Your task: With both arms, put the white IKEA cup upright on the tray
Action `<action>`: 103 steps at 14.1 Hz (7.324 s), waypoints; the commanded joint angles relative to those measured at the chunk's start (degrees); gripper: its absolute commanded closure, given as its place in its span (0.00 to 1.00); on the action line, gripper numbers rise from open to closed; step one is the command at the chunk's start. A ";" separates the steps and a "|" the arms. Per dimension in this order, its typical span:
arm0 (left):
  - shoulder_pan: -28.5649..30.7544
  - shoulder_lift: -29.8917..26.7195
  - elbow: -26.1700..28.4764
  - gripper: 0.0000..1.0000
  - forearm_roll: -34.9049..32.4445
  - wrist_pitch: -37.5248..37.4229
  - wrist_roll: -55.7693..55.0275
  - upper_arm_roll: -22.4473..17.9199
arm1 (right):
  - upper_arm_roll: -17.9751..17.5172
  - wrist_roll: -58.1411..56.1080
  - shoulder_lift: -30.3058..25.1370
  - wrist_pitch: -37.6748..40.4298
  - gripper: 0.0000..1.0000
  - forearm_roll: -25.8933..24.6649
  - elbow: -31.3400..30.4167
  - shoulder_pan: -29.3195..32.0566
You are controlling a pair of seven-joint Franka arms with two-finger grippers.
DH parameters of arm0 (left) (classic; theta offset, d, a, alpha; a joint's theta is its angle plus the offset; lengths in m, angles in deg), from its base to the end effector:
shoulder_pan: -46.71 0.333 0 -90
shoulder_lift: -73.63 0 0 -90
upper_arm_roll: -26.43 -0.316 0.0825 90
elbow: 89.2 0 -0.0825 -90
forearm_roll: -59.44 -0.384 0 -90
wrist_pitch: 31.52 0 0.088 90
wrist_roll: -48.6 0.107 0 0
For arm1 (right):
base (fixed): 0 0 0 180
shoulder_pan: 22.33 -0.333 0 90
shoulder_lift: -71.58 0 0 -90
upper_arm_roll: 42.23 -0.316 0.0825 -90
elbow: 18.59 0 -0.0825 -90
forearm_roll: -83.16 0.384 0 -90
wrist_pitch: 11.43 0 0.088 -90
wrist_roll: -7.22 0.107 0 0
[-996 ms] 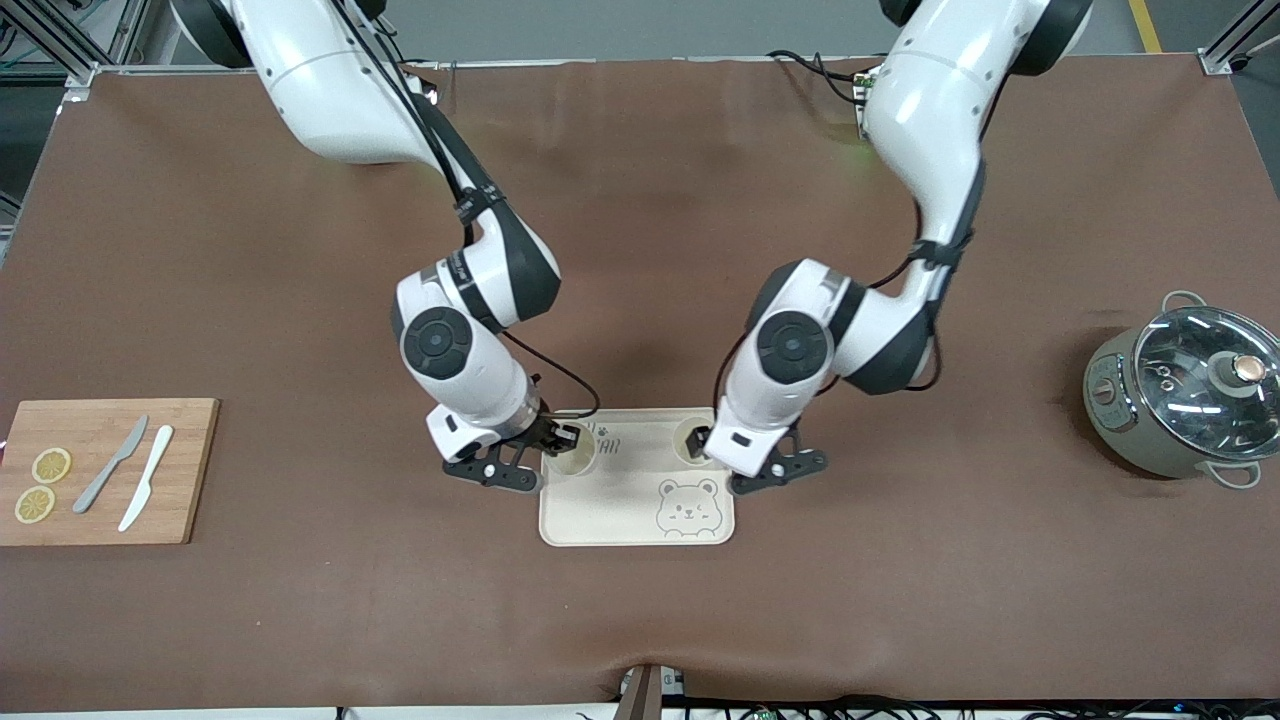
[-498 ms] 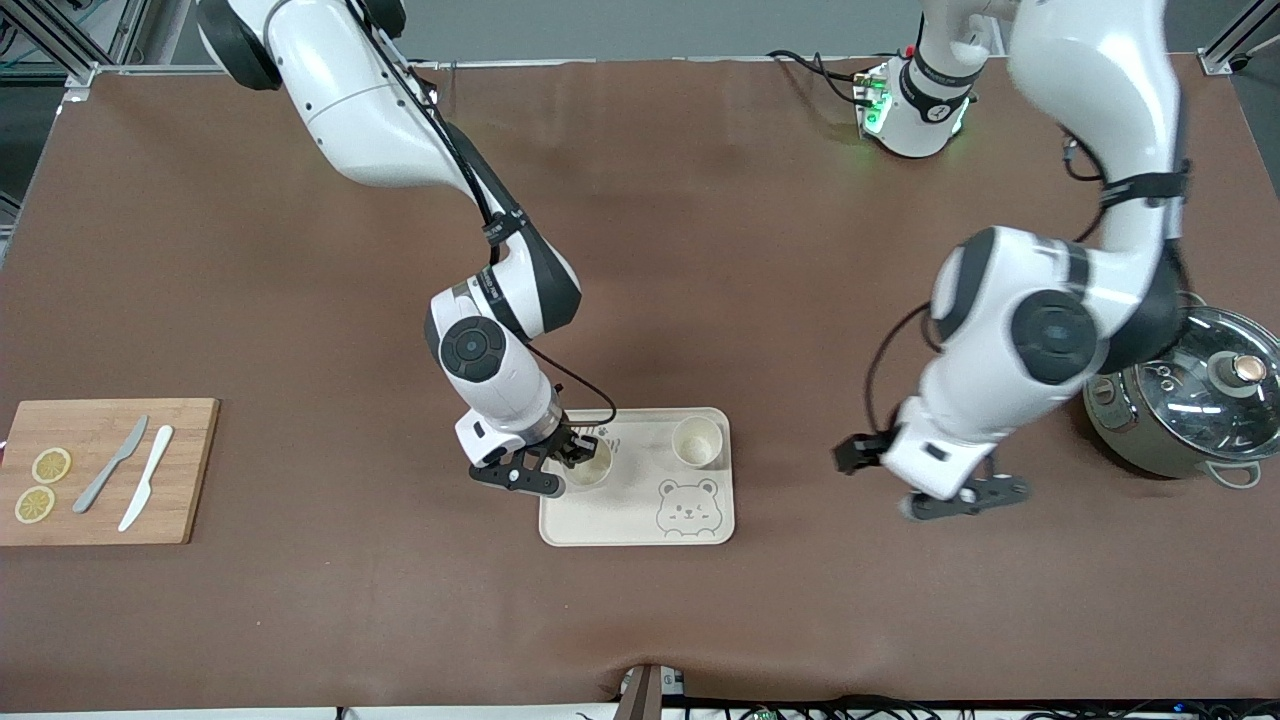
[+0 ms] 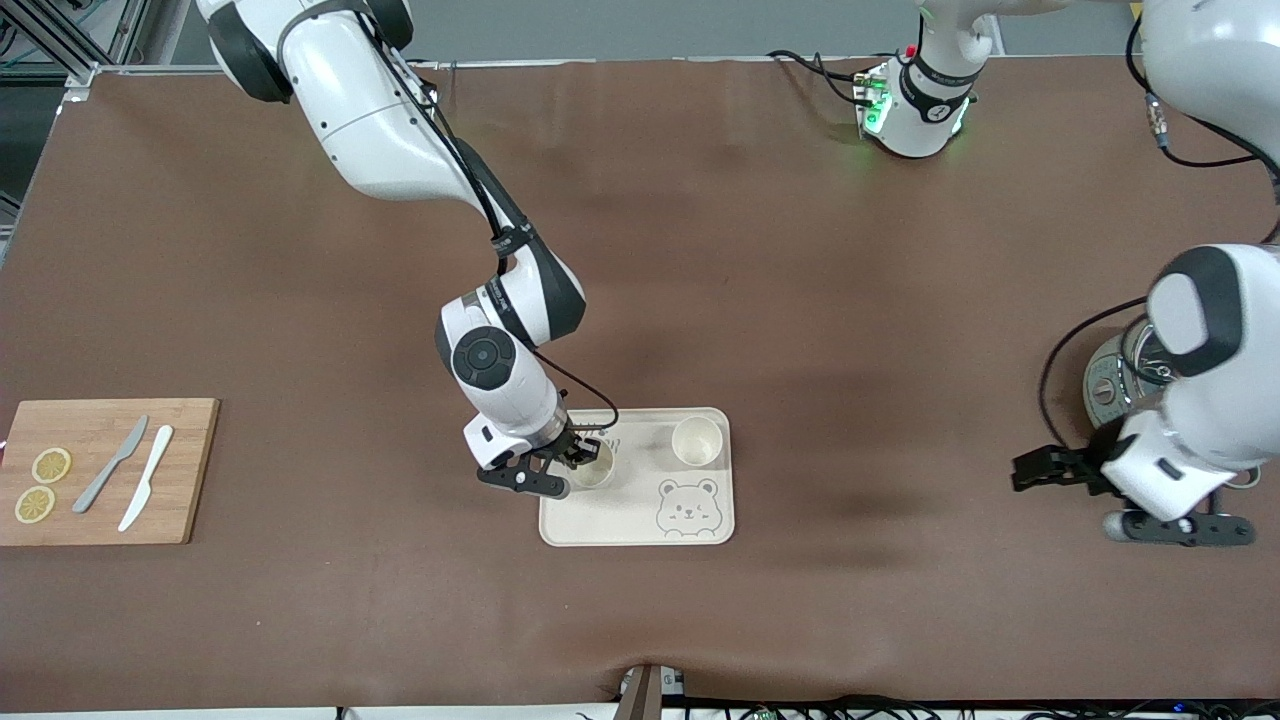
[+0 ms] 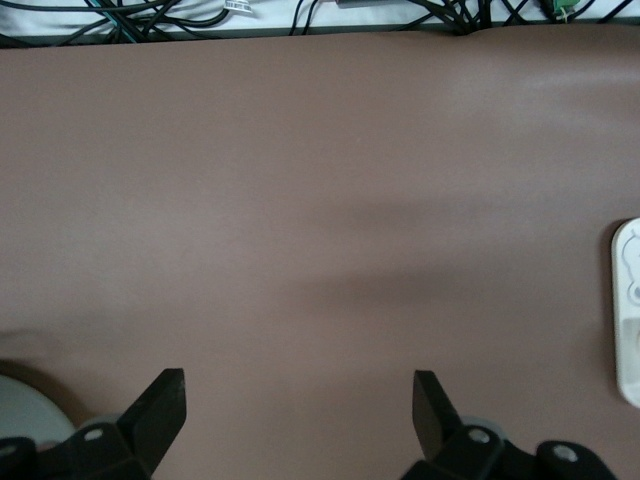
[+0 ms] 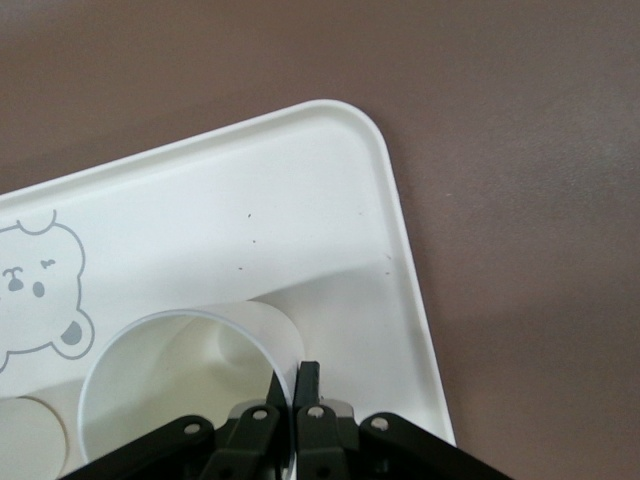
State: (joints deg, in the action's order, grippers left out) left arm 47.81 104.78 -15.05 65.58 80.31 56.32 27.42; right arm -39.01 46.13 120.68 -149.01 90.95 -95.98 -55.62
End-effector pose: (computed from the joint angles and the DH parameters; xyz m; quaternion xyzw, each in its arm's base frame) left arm 0.7259 -0.0029 0.4432 0.9957 -0.0476 0.0605 0.0511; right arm 0.6501 0.3893 0.2281 -0.9886 0.1103 -0.0631 0.0802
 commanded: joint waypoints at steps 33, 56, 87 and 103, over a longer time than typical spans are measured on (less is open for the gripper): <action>-9.88 -28.08 13.65 0.00 -2.79 -14.97 -1.74 -6.71 | 0.29 -46.97 -46.80 45.94 0.00 -3.75 -12.41 29.33; -7.07 -26.33 12.69 0.00 -3.58 -14.89 -7.46 -0.11 | 0.73 -47.87 -43.30 42.31 0.00 -5.77 -9.45 34.26; -7.51 -25.01 14.53 0.00 -6.93 -17.87 -5.43 3.05 | 0.73 -48.13 -43.21 39.85 0.00 0.20 -6.90 38.83; -7.25 -24.74 14.44 0.00 -7.37 -17.61 -5.52 3.05 | 0.73 -47.96 -43.21 40.03 0.00 0.29 -6.90 38.83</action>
State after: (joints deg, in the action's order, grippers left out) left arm 40.30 80.64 -0.54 59.38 63.56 51.27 30.13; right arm -37.45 -1.36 76.75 -109.57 90.62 -104.31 -18.16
